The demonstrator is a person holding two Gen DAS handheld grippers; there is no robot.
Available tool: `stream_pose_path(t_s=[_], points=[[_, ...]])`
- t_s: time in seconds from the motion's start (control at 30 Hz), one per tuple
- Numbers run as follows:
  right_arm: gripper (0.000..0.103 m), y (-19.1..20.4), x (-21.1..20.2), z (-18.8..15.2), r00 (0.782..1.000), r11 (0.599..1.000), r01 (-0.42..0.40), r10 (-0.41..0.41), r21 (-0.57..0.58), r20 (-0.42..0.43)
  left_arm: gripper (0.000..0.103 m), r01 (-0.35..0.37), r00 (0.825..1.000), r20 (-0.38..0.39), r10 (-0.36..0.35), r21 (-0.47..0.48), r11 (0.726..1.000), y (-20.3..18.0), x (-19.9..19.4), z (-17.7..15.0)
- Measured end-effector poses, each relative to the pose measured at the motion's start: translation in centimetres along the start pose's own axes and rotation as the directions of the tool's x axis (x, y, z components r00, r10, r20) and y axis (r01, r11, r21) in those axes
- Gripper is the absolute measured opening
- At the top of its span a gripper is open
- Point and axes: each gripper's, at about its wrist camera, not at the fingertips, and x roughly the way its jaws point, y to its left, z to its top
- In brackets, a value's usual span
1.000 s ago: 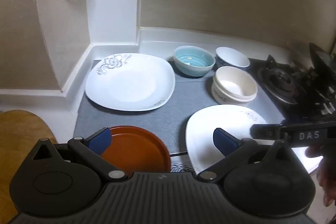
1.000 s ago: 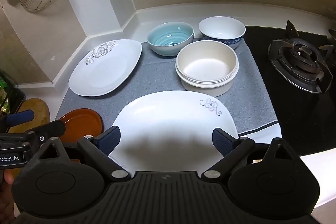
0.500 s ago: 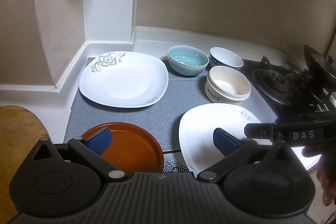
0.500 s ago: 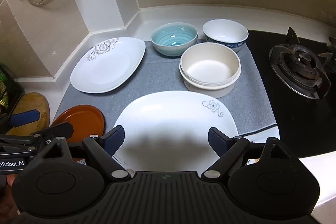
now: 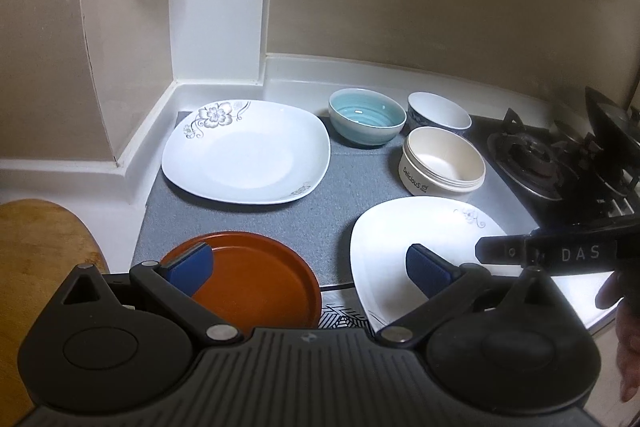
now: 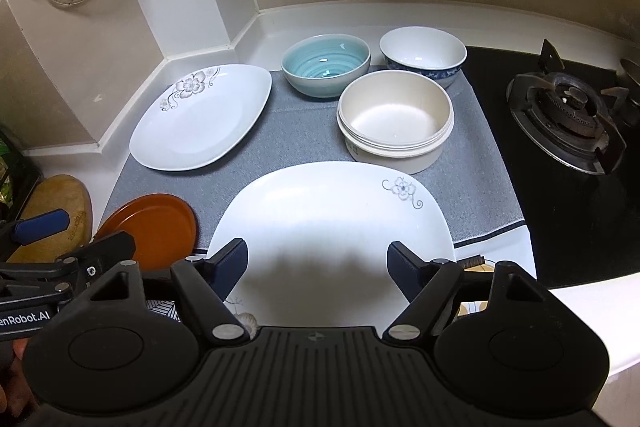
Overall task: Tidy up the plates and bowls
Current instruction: 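Move the left gripper over the rim of the terracotta-orange plate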
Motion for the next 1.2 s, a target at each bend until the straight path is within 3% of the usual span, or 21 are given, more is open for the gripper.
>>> stream_pose_path(t_s=[1.2], points=[[0.076,-0.01,0.83,-0.24,0.999,0.999,0.033,-0.033,-0.009,-0.021,0.102,0.032,0.998,-0.045,-0.032,0.003,0.999,0.21,0.52,-0.49]])
